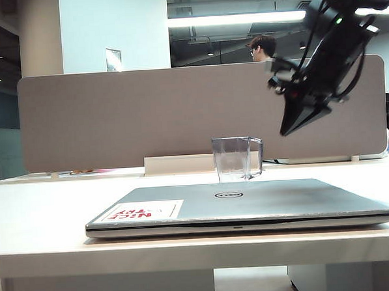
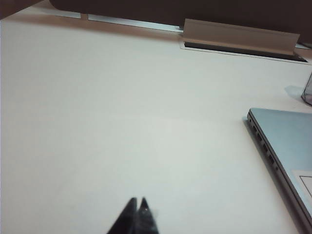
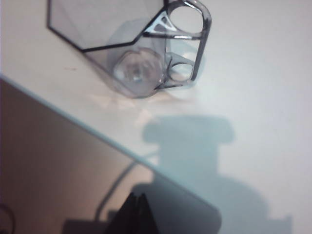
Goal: Pick up the water cup and place it on the side of the laptop away from you.
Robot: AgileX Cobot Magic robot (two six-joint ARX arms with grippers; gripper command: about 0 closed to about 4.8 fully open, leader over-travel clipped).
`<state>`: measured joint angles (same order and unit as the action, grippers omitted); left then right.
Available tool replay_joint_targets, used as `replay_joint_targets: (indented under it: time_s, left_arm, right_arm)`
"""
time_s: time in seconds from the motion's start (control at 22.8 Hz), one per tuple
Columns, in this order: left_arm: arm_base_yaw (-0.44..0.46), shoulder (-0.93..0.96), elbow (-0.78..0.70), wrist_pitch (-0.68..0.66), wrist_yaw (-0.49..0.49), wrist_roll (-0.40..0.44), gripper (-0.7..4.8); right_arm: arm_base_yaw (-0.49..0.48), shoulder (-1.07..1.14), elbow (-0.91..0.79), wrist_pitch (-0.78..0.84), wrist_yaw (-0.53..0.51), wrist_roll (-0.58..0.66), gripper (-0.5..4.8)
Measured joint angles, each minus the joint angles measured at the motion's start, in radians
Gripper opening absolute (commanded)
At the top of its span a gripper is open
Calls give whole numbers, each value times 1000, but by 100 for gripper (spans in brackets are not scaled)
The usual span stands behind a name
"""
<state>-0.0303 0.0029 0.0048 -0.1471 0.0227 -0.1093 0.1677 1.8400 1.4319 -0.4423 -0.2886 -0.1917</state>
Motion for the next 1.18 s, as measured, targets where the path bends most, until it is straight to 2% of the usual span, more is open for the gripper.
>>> replay_joint_targets:
  time_s: [0.22,0.48,0.79,1.05,1.18]
  left_arm:
    - [0,0,0,-8,0,0,-6]
    - [0,0,0,-12,0,0,-6]
    - [0,1,0,-13,0,0,-6]
    - [0,0,0,-13,0,0,-6]
    - [0,0,0,-13,0,0,-6]
  right_arm:
    - [-40,-252,-266,136,0,86,-9]
    - [-73,-612,-603,267,1,114,-9]
    - [-72,-907,-818,326,65,230,-8]
    - [-71,-1121,-974,350,121,264,-8]
    - [-72,-1273,-1061,348,222,314,-9]
